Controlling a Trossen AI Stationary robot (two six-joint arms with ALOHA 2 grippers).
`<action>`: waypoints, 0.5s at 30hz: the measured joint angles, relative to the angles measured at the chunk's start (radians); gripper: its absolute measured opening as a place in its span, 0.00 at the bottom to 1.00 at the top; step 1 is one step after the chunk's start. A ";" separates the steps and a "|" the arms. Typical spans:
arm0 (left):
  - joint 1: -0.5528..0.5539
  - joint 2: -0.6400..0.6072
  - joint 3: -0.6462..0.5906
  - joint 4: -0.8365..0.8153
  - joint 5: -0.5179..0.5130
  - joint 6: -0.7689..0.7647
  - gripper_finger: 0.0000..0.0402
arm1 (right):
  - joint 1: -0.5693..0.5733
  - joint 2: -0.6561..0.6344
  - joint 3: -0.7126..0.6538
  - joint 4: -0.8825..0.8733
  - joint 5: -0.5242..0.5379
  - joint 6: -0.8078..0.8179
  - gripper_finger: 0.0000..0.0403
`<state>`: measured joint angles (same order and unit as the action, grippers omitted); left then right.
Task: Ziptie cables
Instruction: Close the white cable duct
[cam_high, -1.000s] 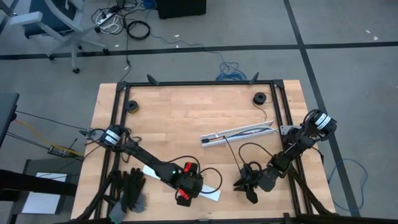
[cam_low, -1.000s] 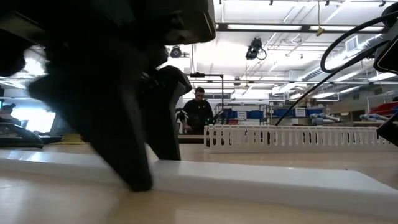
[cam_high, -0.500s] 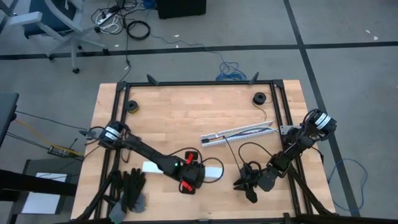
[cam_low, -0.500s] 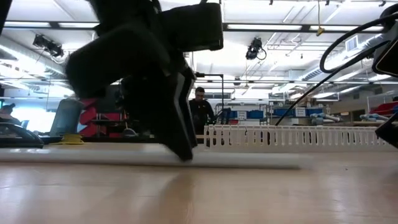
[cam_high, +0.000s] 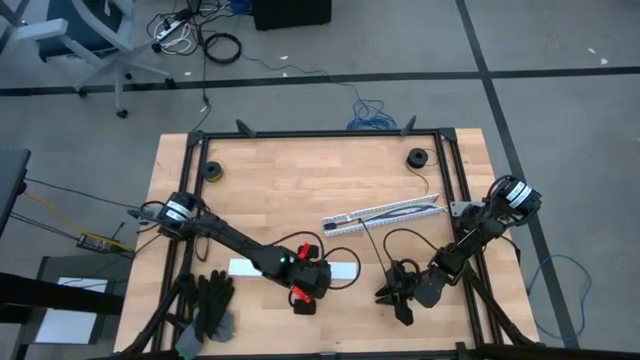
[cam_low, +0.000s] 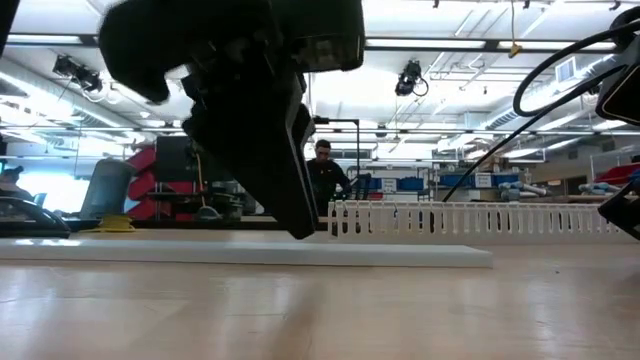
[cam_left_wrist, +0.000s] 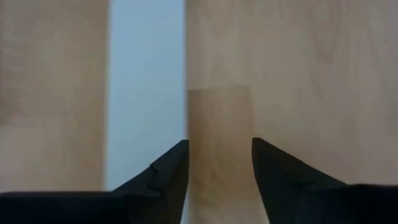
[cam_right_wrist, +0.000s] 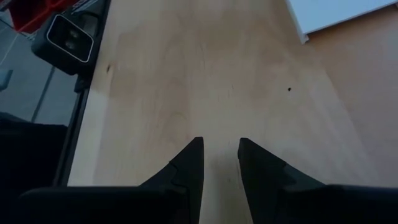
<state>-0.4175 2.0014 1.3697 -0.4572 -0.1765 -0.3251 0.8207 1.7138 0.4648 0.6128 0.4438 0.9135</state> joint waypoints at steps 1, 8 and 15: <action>0.004 0.000 0.000 0.000 0.023 -0.011 0.39 | 0.000 0.000 0.000 -0.001 0.003 0.000 0.22; 0.045 -0.001 0.001 0.003 0.058 -0.109 0.60 | 0.000 0.000 0.000 -0.001 0.007 -0.007 0.22; 0.056 -0.002 0.001 0.026 0.058 -0.101 0.79 | 0.000 0.000 0.000 -0.001 0.009 -0.009 0.22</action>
<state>-0.3614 1.9999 1.3712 -0.4316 -0.1181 -0.4259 0.8207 1.7138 0.4648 0.6117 0.4526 0.9050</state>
